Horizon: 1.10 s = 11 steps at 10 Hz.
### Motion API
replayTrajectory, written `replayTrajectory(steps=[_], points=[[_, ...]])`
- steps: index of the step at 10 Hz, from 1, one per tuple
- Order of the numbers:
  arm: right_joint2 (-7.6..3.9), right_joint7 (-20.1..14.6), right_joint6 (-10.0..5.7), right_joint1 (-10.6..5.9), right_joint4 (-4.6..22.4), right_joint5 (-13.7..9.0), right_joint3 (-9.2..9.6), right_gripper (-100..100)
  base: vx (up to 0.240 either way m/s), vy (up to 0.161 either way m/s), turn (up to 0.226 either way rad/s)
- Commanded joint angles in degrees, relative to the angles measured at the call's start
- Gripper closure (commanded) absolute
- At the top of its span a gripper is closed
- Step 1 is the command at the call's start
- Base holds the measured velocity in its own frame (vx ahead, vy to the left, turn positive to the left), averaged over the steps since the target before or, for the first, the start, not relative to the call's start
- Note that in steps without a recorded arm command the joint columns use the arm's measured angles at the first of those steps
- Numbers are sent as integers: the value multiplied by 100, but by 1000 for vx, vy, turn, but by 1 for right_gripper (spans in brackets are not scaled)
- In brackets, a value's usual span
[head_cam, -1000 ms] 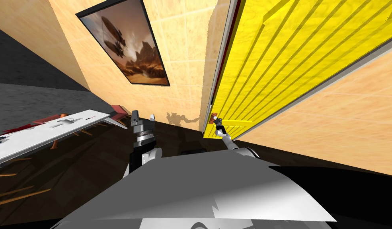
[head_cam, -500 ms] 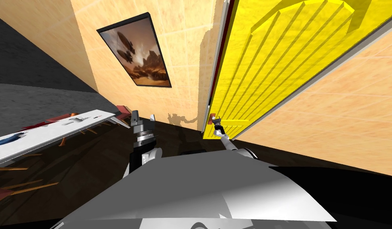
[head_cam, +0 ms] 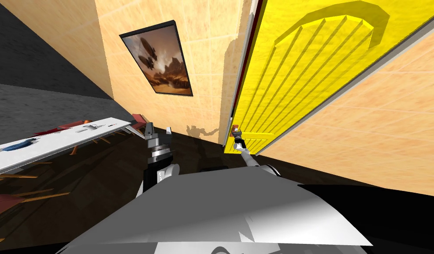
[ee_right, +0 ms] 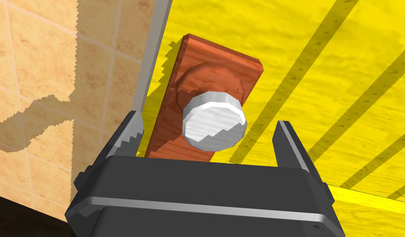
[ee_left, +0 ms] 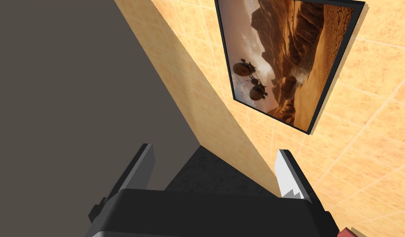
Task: Pull the door open
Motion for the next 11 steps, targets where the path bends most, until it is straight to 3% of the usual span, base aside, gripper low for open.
replayTrajectory(steps=[1, 6, 7, 8, 9, 11], points=[[93, -278, 15, -36, -10, -173, 35, -100, -103, -53, 34], [346, -871, 118, -26, -206, -608, 91, -100, -92, -34, 24], [317, -773, 104, -29, -182, -550, 80, -100, -47, -9, 7], [137, -941, 100, 24, -166, -600, 38, -100, 69, 8, 165], [73, -989, 96, 41, -158, -613, 24, -100, 107, 8, 115], [-199, -1197, 78, 117, -125, -671, -39, -100, 126, 3, 159]])
